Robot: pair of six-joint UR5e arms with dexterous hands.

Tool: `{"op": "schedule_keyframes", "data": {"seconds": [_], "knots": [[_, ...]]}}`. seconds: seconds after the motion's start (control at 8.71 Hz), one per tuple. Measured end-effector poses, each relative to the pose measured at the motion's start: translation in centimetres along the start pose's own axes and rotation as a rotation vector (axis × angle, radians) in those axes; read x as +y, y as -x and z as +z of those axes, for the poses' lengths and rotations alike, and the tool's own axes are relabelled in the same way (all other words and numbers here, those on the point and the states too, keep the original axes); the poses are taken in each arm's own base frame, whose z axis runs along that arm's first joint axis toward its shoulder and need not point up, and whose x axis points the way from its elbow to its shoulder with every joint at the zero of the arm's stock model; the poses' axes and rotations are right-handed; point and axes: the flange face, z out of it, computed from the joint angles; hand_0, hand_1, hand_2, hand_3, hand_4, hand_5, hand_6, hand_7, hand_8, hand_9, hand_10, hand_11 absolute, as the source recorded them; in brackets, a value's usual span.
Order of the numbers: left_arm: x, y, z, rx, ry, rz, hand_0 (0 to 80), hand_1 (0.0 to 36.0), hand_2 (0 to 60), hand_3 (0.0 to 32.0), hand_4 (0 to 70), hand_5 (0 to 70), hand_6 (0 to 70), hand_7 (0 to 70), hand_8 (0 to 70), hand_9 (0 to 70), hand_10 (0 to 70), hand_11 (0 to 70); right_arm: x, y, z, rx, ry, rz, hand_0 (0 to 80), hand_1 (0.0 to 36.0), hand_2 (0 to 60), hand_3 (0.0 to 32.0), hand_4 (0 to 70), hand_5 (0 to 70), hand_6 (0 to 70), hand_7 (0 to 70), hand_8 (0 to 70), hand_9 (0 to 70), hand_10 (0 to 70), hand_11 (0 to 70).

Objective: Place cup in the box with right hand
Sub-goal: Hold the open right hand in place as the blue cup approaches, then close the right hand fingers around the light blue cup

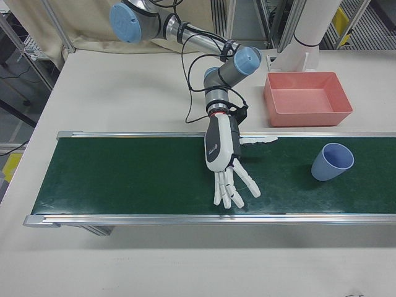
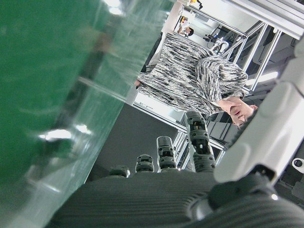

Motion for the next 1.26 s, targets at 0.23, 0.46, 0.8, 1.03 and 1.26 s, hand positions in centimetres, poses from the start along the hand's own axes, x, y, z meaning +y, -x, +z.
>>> {"op": "schedule_keyframes", "data": {"seconds": [0.23,0.46,0.8,1.03,1.26], "knots": [[-0.01,0.00,0.00,0.000,0.000,0.000,0.0,0.0,0.0,0.0,0.0,0.0,0.0,0.0,0.0,0.0,0.0,0.0,0.09,-0.20,-0.13,0.004,0.002,-0.001,41.1,7.4,3.4,1.6,12.5,0.9,3.5,21.5,2.1,8.5,0.0,0.0],[0.00,0.00,0.00,0.000,0.000,0.000,0.0,0.0,0.0,0.0,0.0,0.0,0.0,0.0,0.0,0.0,0.0,0.0,0.02,-0.27,-0.17,0.006,0.001,-0.005,41.0,7.4,3.6,1.0,13.3,0.8,3.6,22.2,2.1,8.6,0.0,0.0],[0.00,0.00,0.00,0.000,0.000,0.000,0.0,0.0,0.0,0.0,0.0,0.0,0.0,0.0,0.0,0.0,0.0,0.0,-0.01,-0.33,-0.16,0.006,0.000,-0.010,41.1,7.4,4.0,0.0,14.5,0.9,3.9,23.4,2.4,9.2,0.0,0.0],[0.00,-0.02,-0.01,0.000,0.000,0.000,0.0,0.0,0.0,0.0,0.0,0.0,0.0,0.0,0.0,0.0,0.0,0.0,0.02,-0.33,-0.14,0.006,0.001,-0.015,41.1,7.5,4.2,0.0,14.7,0.9,4.0,23.4,2.5,9.4,0.0,0.0],[0.00,-0.03,-0.01,0.001,0.000,0.000,0.0,0.0,0.0,0.0,0.0,0.0,0.0,0.0,0.0,0.0,0.0,0.0,0.05,-0.34,-0.13,0.007,0.001,-0.020,41.6,8.0,5.2,0.0,15.1,1.0,4.5,24.7,2.7,9.9,0.0,0.0]]}}
